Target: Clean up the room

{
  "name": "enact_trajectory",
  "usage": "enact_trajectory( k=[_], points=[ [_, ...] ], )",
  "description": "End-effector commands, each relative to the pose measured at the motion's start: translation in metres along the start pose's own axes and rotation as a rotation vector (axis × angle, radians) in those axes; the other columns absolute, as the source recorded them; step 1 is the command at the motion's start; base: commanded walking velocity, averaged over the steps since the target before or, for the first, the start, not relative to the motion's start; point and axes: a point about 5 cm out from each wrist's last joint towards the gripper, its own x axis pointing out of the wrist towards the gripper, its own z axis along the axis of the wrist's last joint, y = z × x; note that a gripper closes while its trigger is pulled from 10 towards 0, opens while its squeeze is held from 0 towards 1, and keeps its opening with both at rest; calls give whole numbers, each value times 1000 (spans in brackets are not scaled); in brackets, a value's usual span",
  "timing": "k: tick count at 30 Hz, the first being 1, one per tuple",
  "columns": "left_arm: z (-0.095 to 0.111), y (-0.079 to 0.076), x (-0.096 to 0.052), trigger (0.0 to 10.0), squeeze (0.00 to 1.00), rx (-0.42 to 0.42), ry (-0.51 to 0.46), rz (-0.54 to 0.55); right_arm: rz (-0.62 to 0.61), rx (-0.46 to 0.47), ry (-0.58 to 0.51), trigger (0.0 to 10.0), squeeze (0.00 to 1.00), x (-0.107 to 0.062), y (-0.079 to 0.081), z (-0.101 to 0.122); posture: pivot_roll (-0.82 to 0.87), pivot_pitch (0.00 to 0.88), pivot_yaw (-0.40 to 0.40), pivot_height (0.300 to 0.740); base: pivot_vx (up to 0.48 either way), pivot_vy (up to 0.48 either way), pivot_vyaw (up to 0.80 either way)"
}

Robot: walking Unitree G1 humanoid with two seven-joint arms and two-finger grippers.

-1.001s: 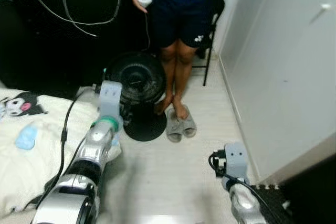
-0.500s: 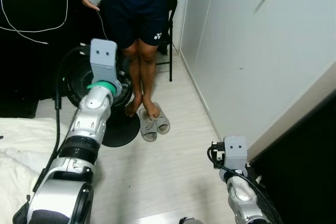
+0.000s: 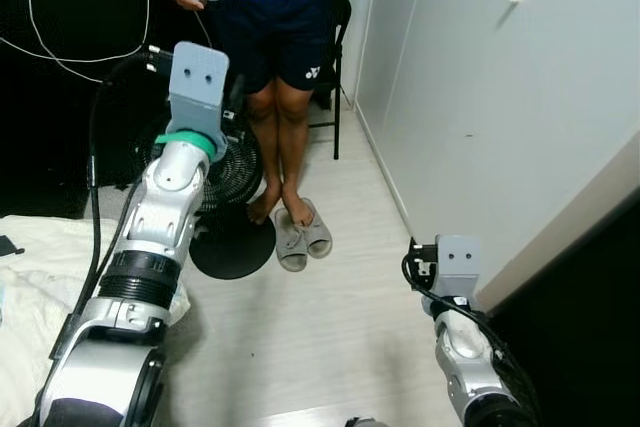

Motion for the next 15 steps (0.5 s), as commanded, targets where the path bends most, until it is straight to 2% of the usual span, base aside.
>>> enact_trajectory(
  k=[1,5,6,8,15],
  points=[
    [0,-3,0,10000,0,-1,10,-26,-9,5,-31,10000,0,3,-1,6,0,0,126,740,0,0,0],
    [-2,-4,0,10000,0,-11,24,-26,-8,5,-53,10000,0,6,0,11,0,0,125,740,0,0,0],
    [-11,-5,-2,10000,0,-28,57,-17,5,1,-103,10000,0,12,2,22,-6,0,112,740,0,0,0],
    [-14,-5,-3,10000,0,-31,69,-12,13,-3,-121,10000,0,13,3,27,-6,0,112,740,0,0,0],
    [-19,-10,-8,10000,0,-38,89,-11,2,-7,-140,10000,0,15,-4,31,-14,0,93,740,0,0,0]
  ],
)
